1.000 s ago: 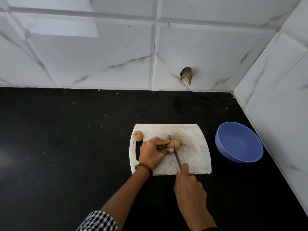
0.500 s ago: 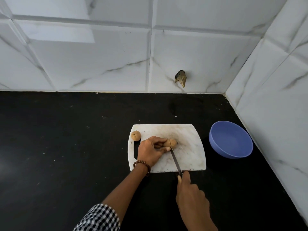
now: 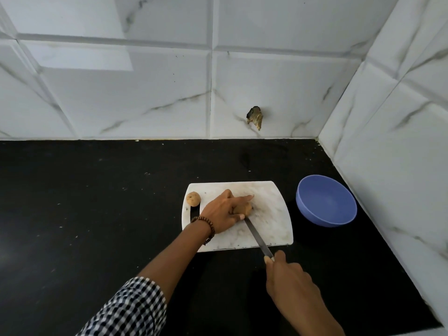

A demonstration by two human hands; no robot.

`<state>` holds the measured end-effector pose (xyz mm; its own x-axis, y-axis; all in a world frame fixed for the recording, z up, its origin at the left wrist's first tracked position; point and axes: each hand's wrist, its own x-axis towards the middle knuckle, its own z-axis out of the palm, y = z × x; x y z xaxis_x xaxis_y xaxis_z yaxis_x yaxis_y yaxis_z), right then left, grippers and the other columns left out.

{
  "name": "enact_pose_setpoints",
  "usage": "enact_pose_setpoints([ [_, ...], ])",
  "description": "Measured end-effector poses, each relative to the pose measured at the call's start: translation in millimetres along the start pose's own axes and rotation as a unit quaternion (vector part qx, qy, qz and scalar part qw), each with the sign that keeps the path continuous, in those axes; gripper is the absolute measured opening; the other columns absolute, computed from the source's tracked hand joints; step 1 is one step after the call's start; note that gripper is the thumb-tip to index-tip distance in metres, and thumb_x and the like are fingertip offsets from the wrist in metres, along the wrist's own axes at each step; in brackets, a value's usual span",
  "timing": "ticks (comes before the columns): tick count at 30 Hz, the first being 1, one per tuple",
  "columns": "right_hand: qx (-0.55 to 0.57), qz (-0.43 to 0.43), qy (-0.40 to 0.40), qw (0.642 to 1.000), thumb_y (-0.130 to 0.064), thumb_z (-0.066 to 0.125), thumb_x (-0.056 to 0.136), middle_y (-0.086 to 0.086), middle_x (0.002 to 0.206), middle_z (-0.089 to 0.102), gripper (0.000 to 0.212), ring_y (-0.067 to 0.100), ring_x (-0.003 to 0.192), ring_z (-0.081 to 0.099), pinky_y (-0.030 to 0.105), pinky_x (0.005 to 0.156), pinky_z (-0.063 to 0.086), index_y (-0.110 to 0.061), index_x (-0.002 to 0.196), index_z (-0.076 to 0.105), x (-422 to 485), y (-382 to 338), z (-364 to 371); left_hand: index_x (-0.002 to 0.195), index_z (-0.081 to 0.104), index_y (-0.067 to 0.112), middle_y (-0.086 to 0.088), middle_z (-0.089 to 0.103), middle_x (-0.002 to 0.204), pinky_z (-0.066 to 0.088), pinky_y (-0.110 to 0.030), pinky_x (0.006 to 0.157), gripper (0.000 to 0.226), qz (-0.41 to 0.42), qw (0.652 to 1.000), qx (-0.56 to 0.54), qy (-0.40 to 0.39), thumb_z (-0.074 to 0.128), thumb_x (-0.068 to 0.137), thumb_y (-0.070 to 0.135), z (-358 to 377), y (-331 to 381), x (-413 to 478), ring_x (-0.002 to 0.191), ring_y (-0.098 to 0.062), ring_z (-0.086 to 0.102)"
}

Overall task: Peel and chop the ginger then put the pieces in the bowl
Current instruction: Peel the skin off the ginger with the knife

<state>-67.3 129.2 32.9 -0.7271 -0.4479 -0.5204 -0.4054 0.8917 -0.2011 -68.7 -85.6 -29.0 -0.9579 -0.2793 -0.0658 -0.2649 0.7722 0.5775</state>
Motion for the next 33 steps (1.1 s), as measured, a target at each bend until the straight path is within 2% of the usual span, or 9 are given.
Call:
enact_pose_setpoints([
  [3, 0.008, -0.003, 0.002, 1.0, -0.042, 0.03, 0.105, -0.005, 0.086, 0.053, 0.018, 0.005, 0.071, 0.054, 0.022, 0.062, 0.043, -0.025, 0.105, 0.037, -2, 7, 4, 0.138, 0.042, 0.042, 0.006, 0.038, 0.102, 0.035, -0.014, 0.064, 0.054, 0.011, 1.0, 0.01, -0.008, 0.062, 0.09, 0.032, 0, 2, 1, 0.082, -0.009, 0.045],
  [7, 0.031, 0.001, 0.03, 0.999, -0.042, 0.028, 0.104, -0.007, 0.085, 0.056, 0.019, 0.005, 0.07, 0.058, 0.023, 0.066, 0.051, -0.026, 0.103, 0.038, 0, 13, 8, 0.135, 0.049, 0.035, 0.004, 0.044, 0.099, 0.044, -0.023, 0.073, 0.052, 0.004, 1.0, -0.004, 0.016, 0.066, 0.085, 0.035, 0, 1, 2, 0.086, -0.012, 0.049],
  [11, 0.07, 0.007, 0.049, 0.996, -0.045, 0.025, 0.104, -0.007, 0.083, 0.058, 0.023, 0.006, 0.068, 0.06, 0.019, 0.057, 0.044, -0.027, 0.099, 0.038, 1, 14, 6, 0.13, 0.053, 0.028, 0.007, 0.051, 0.093, 0.047, -0.026, 0.077, 0.056, -0.03, 0.998, -0.036, 0.042, 0.072, 0.079, 0.04, 3, 3, -1, 0.089, -0.014, 0.054],
  [14, 0.108, -0.024, 0.074, 0.991, -0.047, 0.021, 0.103, -0.006, 0.079, 0.059, 0.028, 0.007, 0.064, 0.059, 0.022, 0.056, 0.045, -0.028, 0.092, 0.037, 5, 14, 4, 0.124, 0.056, 0.025, 0.01, 0.053, 0.089, 0.049, -0.026, 0.078, 0.06, -0.061, 0.992, -0.067, 0.089, 0.077, 0.072, 0.044, 8, 7, -1, 0.083, -0.01, 0.054],
  [18, 0.141, -0.033, 0.082, 0.986, -0.049, 0.019, 0.102, -0.004, 0.079, 0.06, 0.031, 0.008, 0.066, 0.061, 0.026, 0.058, 0.048, -0.027, 0.095, 0.039, 16, 9, 8, 0.127, 0.052, 0.025, 0.01, 0.051, 0.097, 0.051, -0.024, 0.081, 0.063, -0.083, 0.985, -0.094, 0.116, 0.079, 0.072, 0.041, 19, 15, -4, 0.085, -0.009, 0.052],
  [22, 0.155, -0.045, 0.092, 0.983, -0.048, 0.02, 0.102, -0.003, 0.076, 0.059, 0.032, 0.009, 0.062, 0.058, 0.026, 0.053, 0.043, -0.025, 0.096, 0.04, 26, 6, 11, 0.13, 0.05, 0.026, 0.008, 0.052, 0.101, 0.053, -0.029, 0.085, 0.068, -0.1, 0.982, -0.115, 0.113, 0.081, 0.07, 0.039, 21, 17, -6, 0.09, -0.013, 0.054],
  [25, 0.159, -0.046, 0.097, 0.981, -0.046, 0.022, 0.103, -0.004, 0.074, 0.059, 0.03, 0.008, 0.059, 0.057, 0.024, 0.05, 0.041, -0.023, 0.096, 0.041, 34, 4, 12, 0.132, 0.049, 0.025, 0.004, 0.054, 0.108, 0.049, -0.021, 0.085, 0.067, -0.103, 0.981, -0.126, 0.107, 0.08, 0.073, 0.03, 20, 15, -7, 0.092, -0.011, 0.054],
  [28, 0.162, -0.053, 0.103, 0.98, -0.046, 0.022, 0.103, -0.003, 0.073, 0.058, 0.031, 0.008, 0.056, 0.055, 0.024, 0.049, 0.039, -0.023, 0.094, 0.04, 39, 3, 14, 0.131, 0.053, 0.023, 0.005, 0.055, 0.107, 0.044, -0.013, 0.081, 0.059, -0.093, 0.981, -0.122, 0.117, 0.076, 0.078, 0.025, 19, 13, -8, 0.088, -0.007, 0.053],
  [33, 0.175, -0.055, 0.104, 0.978, -0.048, 0.021, 0.102, 0.0, 0.077, 0.059, 0.031, 0.008, 0.057, 0.055, 0.022, 0.048, 0.038, -0.025, 0.092, 0.039, 45, 1, 16, 0.124, 0.059, 0.02, 0.006, 0.052, 0.112, 0.049, -0.014, 0.084, 0.052, -0.092, 0.974, -0.139, 0.155, 0.078, 0.076, 0.022, 19, 17, -10, 0.088, -0.007, 0.056],
])
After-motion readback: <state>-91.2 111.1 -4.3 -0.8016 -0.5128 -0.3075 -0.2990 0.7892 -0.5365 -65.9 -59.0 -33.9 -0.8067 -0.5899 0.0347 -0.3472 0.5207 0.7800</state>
